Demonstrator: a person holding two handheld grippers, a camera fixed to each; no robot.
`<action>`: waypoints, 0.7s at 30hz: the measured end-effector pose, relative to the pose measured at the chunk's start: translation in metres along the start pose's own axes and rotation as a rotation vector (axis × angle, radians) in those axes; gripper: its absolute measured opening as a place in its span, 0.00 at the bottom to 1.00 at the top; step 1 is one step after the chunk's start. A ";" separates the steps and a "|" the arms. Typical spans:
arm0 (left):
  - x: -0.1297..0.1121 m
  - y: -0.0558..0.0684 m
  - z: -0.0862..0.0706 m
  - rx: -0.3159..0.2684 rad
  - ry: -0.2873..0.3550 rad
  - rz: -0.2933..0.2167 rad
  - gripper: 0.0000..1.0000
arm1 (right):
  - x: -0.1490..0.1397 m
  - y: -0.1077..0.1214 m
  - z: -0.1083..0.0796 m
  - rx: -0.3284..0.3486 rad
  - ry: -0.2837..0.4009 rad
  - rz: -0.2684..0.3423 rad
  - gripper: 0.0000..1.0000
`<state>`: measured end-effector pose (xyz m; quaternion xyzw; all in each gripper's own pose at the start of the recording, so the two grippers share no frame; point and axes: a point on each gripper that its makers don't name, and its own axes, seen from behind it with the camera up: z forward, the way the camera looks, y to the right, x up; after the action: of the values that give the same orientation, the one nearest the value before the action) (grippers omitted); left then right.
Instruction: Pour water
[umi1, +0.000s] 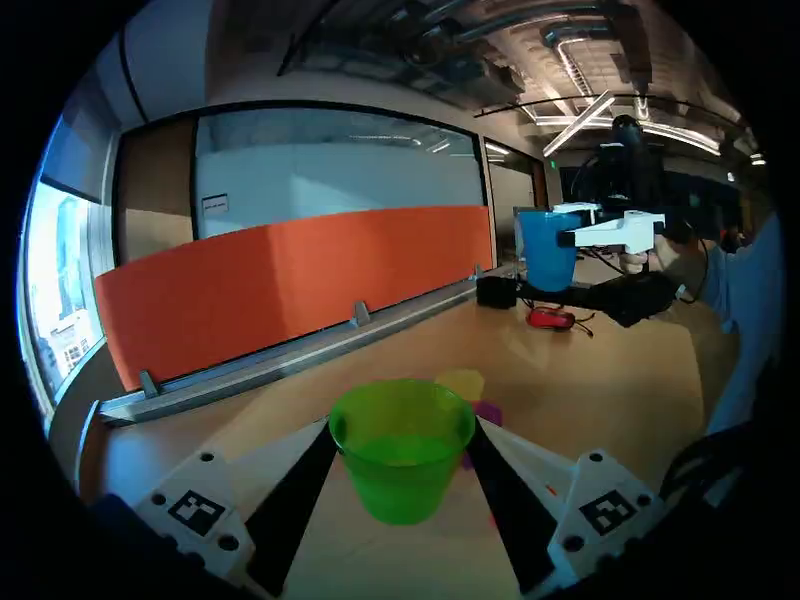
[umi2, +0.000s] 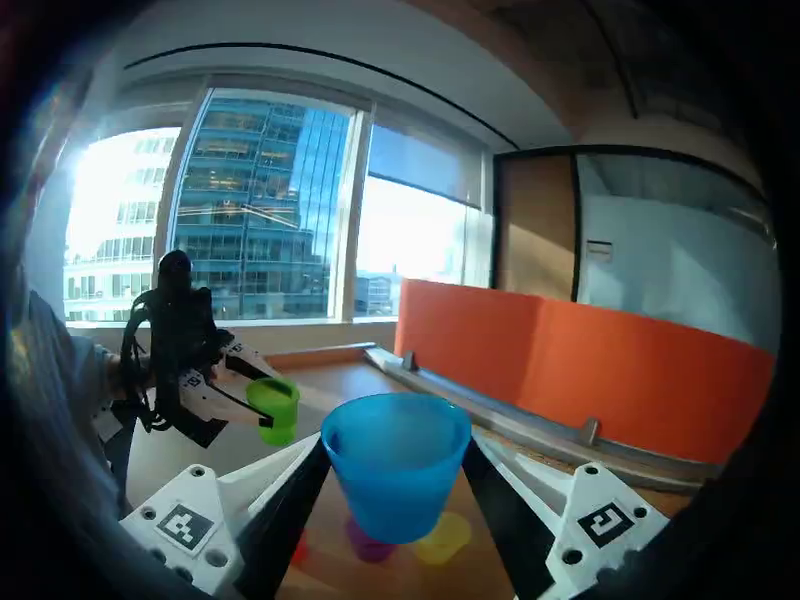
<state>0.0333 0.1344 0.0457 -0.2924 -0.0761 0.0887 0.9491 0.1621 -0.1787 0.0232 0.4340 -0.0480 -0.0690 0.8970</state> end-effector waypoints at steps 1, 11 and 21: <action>-0.003 0.000 0.001 0.000 -0.007 -0.001 0.87 | -0.004 -0.001 0.000 0.007 -0.003 0.003 0.91; -0.032 0.002 0.005 -0.009 -0.077 -0.013 0.87 | -0.044 -0.004 -0.002 0.040 -0.051 0.034 0.91; -0.051 0.007 0.008 -0.026 -0.134 -0.017 0.87 | -0.079 -0.010 -0.003 0.086 -0.136 0.025 0.91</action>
<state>-0.0188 0.1335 0.0436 -0.2975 -0.1433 0.0990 0.9387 0.0840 -0.1694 0.0116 0.4659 -0.1170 -0.0851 0.8729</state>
